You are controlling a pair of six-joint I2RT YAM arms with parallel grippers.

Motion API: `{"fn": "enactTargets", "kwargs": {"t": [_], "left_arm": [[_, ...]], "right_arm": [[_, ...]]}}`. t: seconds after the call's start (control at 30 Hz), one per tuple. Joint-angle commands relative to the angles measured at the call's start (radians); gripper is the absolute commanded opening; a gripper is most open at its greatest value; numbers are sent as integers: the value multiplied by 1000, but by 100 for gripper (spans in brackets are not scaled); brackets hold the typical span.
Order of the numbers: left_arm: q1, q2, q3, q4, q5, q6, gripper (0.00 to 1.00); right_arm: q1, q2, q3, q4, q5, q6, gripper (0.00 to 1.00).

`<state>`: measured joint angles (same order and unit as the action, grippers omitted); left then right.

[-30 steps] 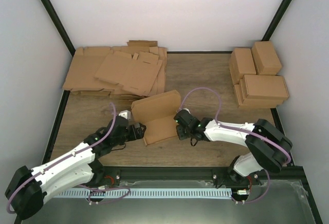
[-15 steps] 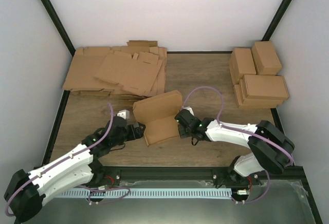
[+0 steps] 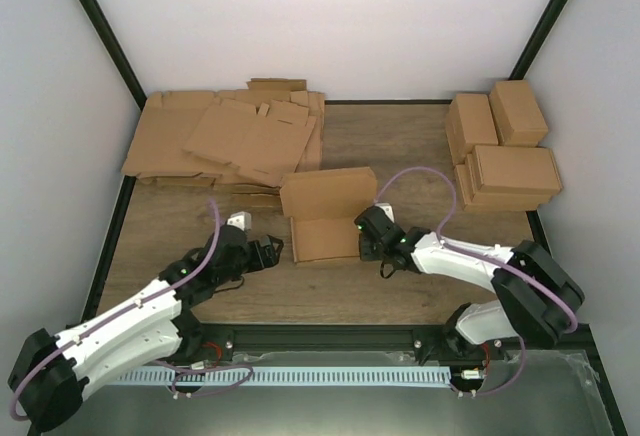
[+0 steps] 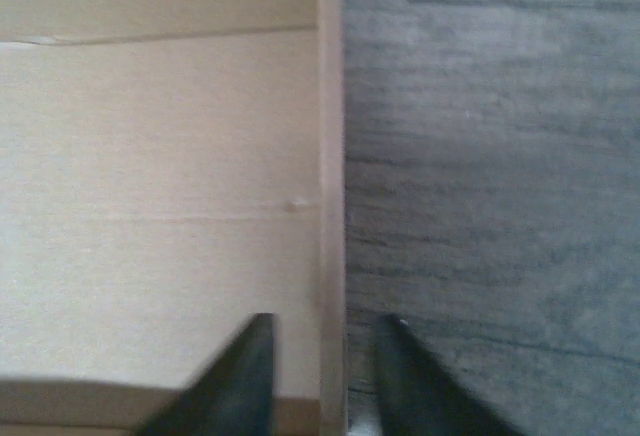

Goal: Fold the paper box

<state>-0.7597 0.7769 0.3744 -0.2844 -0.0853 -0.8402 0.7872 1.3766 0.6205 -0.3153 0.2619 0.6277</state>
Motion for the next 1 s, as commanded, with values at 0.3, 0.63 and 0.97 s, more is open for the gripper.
{"fn": "enactTargets", "kwargs": {"t": [0.3, 0.63, 0.97], "left_arm": [[93, 189, 185, 4, 4, 118, 100], [204, 245, 188, 123, 157, 219, 100], [204, 298, 222, 175, 156, 339, 83]], "right_arm": [[-154, -259, -38, 194, -254, -217, 71], [-435, -267, -117, 344, -565, -241, 96], [-580, -318, -212, 507, -787, -342, 87]]}}
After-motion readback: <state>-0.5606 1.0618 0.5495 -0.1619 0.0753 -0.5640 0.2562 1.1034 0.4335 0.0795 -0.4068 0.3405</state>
